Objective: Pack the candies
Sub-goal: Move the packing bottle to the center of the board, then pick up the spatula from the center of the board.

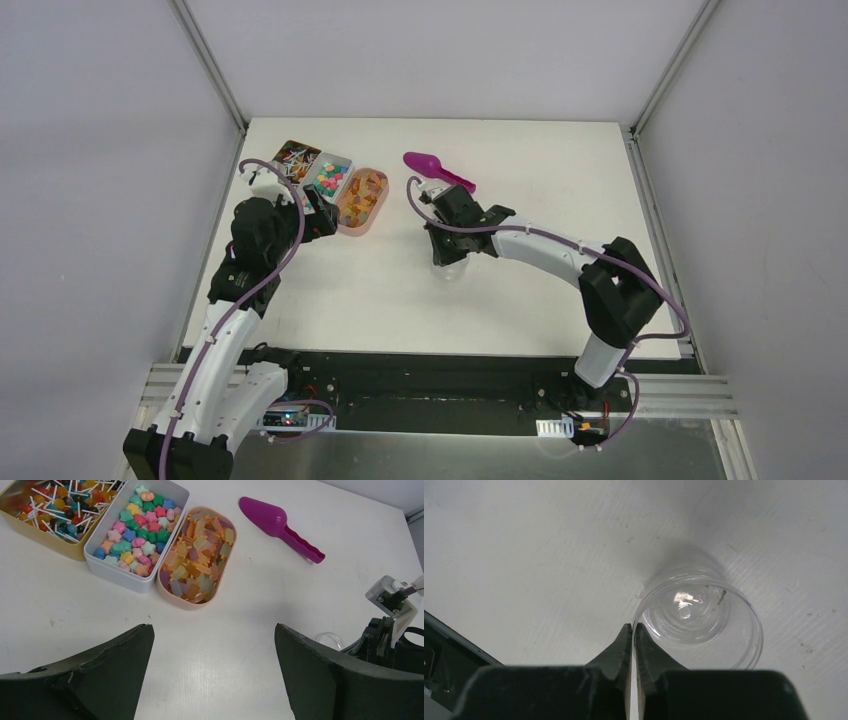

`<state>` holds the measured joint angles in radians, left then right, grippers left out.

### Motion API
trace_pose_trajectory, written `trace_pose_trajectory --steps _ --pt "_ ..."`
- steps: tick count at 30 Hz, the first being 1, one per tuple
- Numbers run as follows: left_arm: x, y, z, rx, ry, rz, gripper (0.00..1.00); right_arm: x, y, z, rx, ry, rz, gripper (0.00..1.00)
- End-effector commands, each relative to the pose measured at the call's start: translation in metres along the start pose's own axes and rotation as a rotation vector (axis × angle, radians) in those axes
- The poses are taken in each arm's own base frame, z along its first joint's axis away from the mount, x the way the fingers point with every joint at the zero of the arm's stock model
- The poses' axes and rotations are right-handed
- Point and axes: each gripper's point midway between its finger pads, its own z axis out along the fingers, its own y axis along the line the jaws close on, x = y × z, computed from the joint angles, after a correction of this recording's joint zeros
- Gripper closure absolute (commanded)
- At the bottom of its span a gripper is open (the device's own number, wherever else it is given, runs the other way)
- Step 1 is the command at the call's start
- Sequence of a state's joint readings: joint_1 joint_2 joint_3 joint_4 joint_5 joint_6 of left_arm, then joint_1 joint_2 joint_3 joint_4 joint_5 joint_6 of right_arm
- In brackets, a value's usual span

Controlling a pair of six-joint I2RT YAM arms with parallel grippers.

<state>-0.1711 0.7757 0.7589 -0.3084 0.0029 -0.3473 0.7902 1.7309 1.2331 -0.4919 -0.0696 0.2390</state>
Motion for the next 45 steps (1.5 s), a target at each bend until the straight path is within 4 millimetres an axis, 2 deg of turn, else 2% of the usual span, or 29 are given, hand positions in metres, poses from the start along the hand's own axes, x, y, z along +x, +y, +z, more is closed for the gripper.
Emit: trace_pose_trajectory --steps 1,5,9,13,17,22,25,30,33,37,42,45 --pt "-0.025 -0.011 -0.008 0.03 -0.068 0.026 0.06 -0.018 0.015 -0.006 -0.026 -0.05 0.008 0.94" --pt "-0.025 -0.009 -0.008 0.02 -0.069 0.024 0.06 -0.031 0.016 -0.009 -0.017 -0.064 -0.008 0.82" --pt "-0.026 -0.01 -0.008 0.021 -0.073 0.026 0.06 -0.053 0.022 -0.019 -0.03 -0.113 -0.029 0.67" --pt "-0.026 -0.009 -0.009 0.02 -0.074 0.026 0.06 -0.074 0.022 -0.022 -0.022 -0.155 -0.053 0.63" --pt "-0.026 -0.01 -0.01 0.024 -0.076 0.027 0.06 -0.1 -0.007 -0.019 0.042 -0.205 -0.061 0.57" --pt "-0.026 -0.01 -0.011 0.026 -0.079 0.029 0.06 -0.136 -0.065 -0.013 0.176 -0.255 -0.039 0.47" --pt "-0.028 -0.011 -0.012 0.027 -0.084 0.028 0.06 -0.15 -0.094 -0.003 0.238 -0.254 -0.052 0.43" --pt "-0.029 -0.011 -0.013 0.028 -0.089 0.028 0.06 -0.163 -0.128 0.027 0.281 -0.229 -0.124 0.37" --pt "-0.029 -0.011 -0.014 0.03 -0.092 0.028 0.06 -0.172 -0.144 0.04 0.274 -0.228 -0.127 0.34" --pt "-0.029 -0.012 -0.014 0.032 -0.093 0.029 0.06 -0.179 -0.161 0.054 0.285 -0.215 -0.159 0.37" --pt "-0.03 -0.012 -0.015 0.033 -0.094 0.029 0.06 -0.172 -0.18 0.064 0.312 -0.184 -0.183 0.38" --pt "-0.029 -0.012 -0.014 0.033 -0.093 0.029 0.06 -0.172 -0.185 0.064 0.303 -0.184 -0.193 0.38"
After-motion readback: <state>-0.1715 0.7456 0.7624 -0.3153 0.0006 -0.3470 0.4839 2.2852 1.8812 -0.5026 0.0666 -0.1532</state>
